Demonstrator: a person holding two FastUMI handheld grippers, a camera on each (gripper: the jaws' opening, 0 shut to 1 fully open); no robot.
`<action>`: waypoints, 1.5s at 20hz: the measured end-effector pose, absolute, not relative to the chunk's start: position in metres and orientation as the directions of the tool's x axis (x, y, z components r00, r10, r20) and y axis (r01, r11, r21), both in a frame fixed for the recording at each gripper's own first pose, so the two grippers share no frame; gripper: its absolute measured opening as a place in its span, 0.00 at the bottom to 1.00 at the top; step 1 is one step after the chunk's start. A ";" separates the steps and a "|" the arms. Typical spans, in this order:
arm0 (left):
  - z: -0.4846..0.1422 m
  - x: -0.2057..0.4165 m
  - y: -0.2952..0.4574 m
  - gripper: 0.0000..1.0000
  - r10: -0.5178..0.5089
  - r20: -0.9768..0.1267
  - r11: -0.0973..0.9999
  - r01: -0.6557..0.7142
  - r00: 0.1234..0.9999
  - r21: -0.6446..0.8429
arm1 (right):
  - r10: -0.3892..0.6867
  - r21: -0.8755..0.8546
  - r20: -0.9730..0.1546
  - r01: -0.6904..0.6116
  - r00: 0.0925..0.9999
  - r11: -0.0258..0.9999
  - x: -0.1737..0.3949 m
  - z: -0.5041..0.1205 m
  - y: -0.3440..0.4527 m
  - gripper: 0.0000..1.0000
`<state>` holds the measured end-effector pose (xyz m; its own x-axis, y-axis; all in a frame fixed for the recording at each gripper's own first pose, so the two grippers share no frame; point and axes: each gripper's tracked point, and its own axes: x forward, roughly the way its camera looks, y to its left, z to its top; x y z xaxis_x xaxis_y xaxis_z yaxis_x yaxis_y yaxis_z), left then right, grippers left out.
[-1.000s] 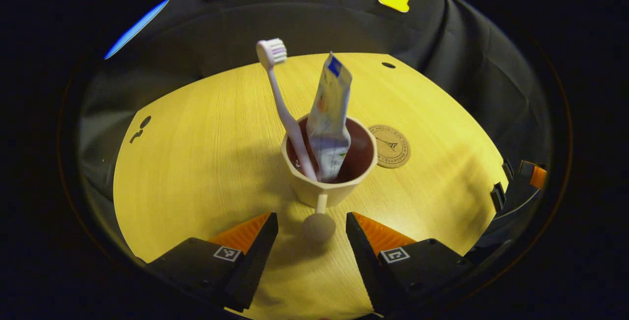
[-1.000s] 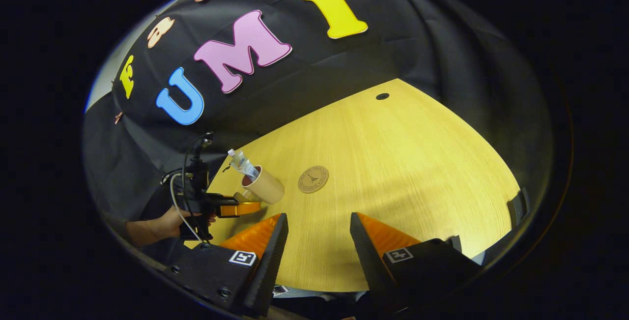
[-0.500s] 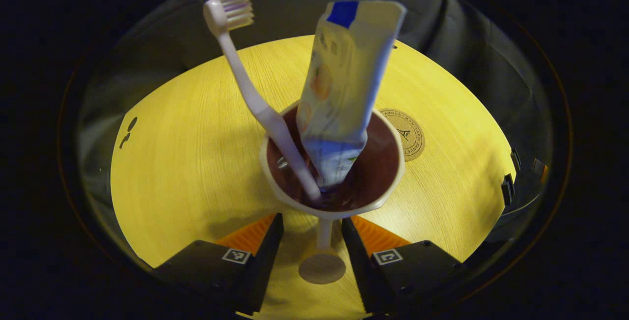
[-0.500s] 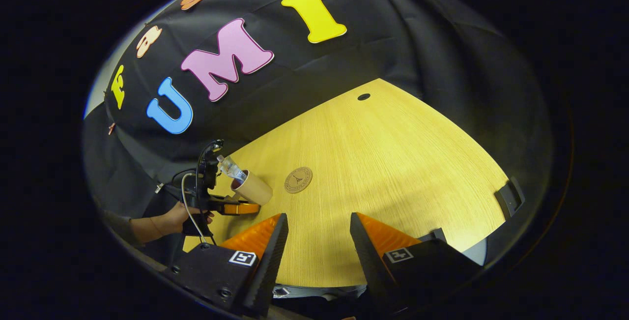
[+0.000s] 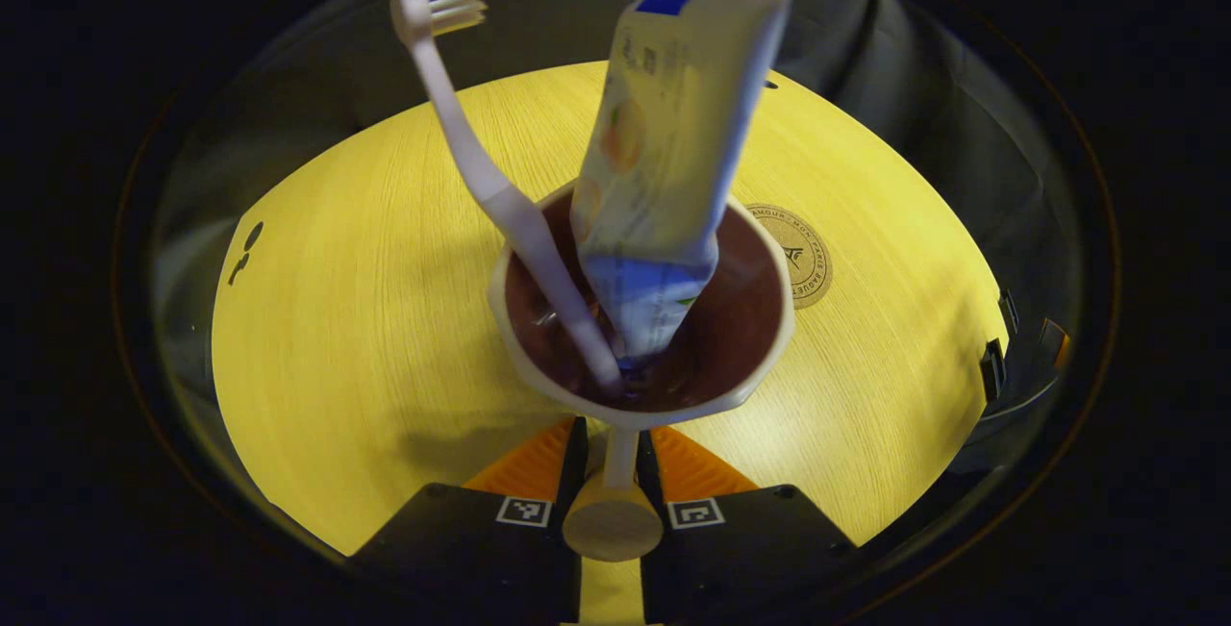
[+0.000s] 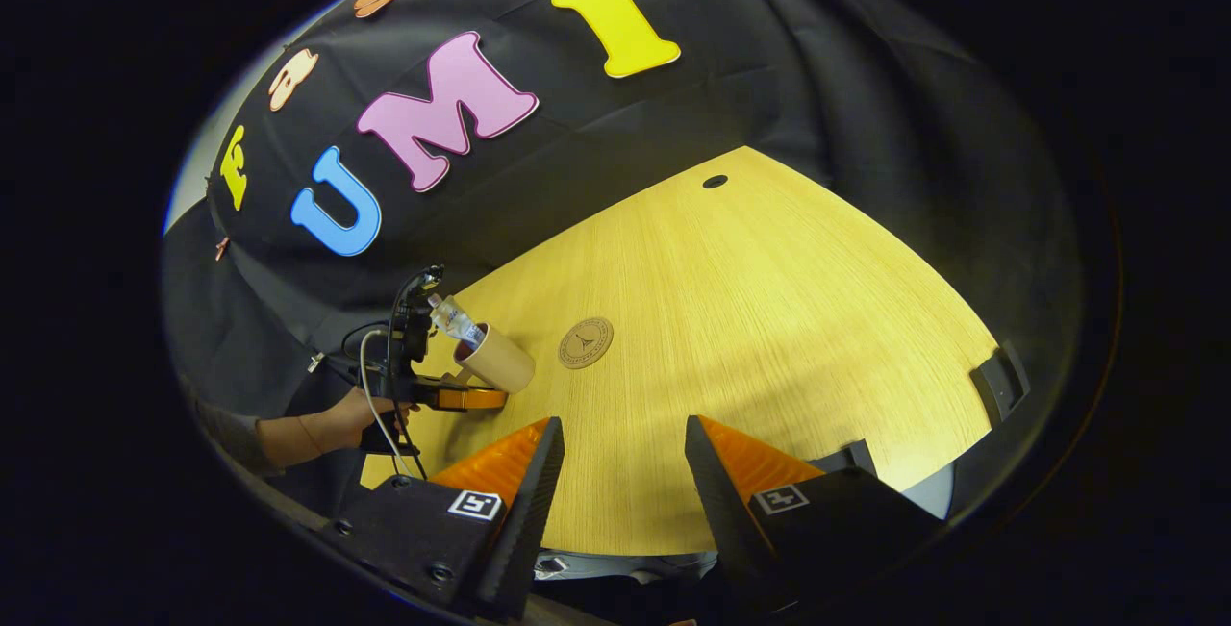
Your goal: Put the toothbrush and toothpaste on the desktop into the cup, then pick up the cup and place it on the coaster on the desktop.
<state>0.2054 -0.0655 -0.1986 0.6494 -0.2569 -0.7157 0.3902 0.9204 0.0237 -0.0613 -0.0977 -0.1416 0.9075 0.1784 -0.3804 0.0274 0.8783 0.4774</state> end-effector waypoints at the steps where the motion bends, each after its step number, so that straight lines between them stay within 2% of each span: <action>1: -0.198 0.205 -0.066 0.29 -0.256 -0.713 0.921 0.389 0.653 0.026 | 0.179 0.476 -0.381 0.027 0.907 0.879 -0.061 -0.141 -0.099 0.79; 6: -0.189 0.202 -0.073 0.28 -0.257 -0.684 0.917 0.396 0.683 0.050 | 0.183 0.474 -0.384 0.023 0.905 0.880 -0.065 -0.142 -0.100 0.79; 7: -0.187 0.201 -0.075 0.32 -0.264 -0.678 0.916 0.398 0.686 0.046 | 0.184 0.474 -0.385 0.023 0.904 0.880 -0.066 -0.142 -0.100 0.79; 8: -0.186 0.200 -0.076 0.28 -0.268 -0.674 0.916 0.399 0.688 0.044 | 0.184 0.476 -0.383 0.022 0.905 0.879 -0.066 -0.141 -0.101 0.79; 9: -0.185 0.199 -0.077 0.32 -0.272 -0.671 0.915 0.402 0.690 0.043 | 0.184 0.476 -0.383 0.023 0.905 0.879 -0.067 -0.141 -0.102 0.79; 10: -0.183 0.198 -0.077 0.27 -0.276 -0.666 0.912 0.407 0.693 0.045 | 0.185 0.478 -0.383 0.023 0.905 0.878 -0.068 -0.141 -0.103 0.79; 13: -0.177 0.195 -0.079 0.31 -0.276 -0.654 0.911 0.408 0.705 0.054 | 0.185 0.480 -0.381 0.024 0.906 0.877 -0.068 -0.141 -0.104 0.79; 14: -0.174 0.194 -0.080 0.27 -0.280 -0.649 0.910 0.411 0.707 0.055 | 0.184 0.482 -0.381 0.024 0.906 0.876 -0.069 -0.141 -0.105 0.79; 16: -0.167 0.191 -0.087 0.27 -0.293 -0.639 0.907 0.418 0.711 0.048 | 0.186 0.484 -0.381 0.024 0.906 0.875 -0.070 -0.141 -0.105 0.79; 17: -0.163 0.190 -0.090 0.31 -0.300 -0.634 0.905 0.423 0.713 0.049 | 0.186 0.484 -0.380 0.023 0.906 0.875 -0.070 -0.141 -0.106 0.79; 18: -0.160 0.190 -0.095 0.27 -0.305 -0.630 0.902 0.429 0.715 0.050 | 0.185 0.484 -0.379 0.023 0.907 0.875 -0.071 -0.141 -0.107 0.79; 21: -0.152 0.192 -0.113 0.27 -0.321 -0.620 0.886 0.458 0.716 0.069 | 0.179 0.484 -0.380 0.030 0.908 0.875 -0.073 -0.142 -0.110 0.79; 22: -0.151 0.193 -0.122 0.31 -0.331 -0.618 0.881 0.469 0.713 0.070 | 0.173 0.485 -0.379 0.036 0.909 0.874 -0.075 -0.142 -0.112 0.79; 23: -0.150 0.195 -0.131 0.27 -0.339 -0.617 0.875 0.479 0.710 0.070 | 0.168 0.487 -0.378 0.041 0.910 0.872 -0.077 -0.142 -0.116 0.79; 26: -0.148 0.202 -0.156 0.27 -0.356 -0.617 0.859 0.506 0.701 0.079 | 0.146 0.496 -0.380 0.068 0.913 0.866 -0.084 -0.144 -0.127 0.79; 27: -0.149 0.204 -0.163 0.31 -0.357 -0.621 0.855 0.512 0.698 0.084 | 0.137 0.498 -0.381 0.078 0.914 0.864 -0.086 -0.144 -0.131 0.79; 28: -0.149 0.208 -0.170 0.27 -0.358 -0.623 0.852 0.517 0.696 0.088 | 0.128 0.499 -0.380 0.087 0.916 0.862 -0.087 -0.145 -0.135 0.79; 30: -0.152 0.215 -0.183 0.27 -0.359 -0.628 0.844 0.527 0.690 0.096 | 0.110 0.502 -0.383 0.106 0.917 0.858 -0.090 -0.146 -0.143 0.79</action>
<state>0.2153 -0.1828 -0.1518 0.6904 -0.3592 -0.6280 0.5269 0.8445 0.0962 -0.0902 -0.1431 -0.1463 0.9171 0.1104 -0.3830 0.1064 0.8582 0.5022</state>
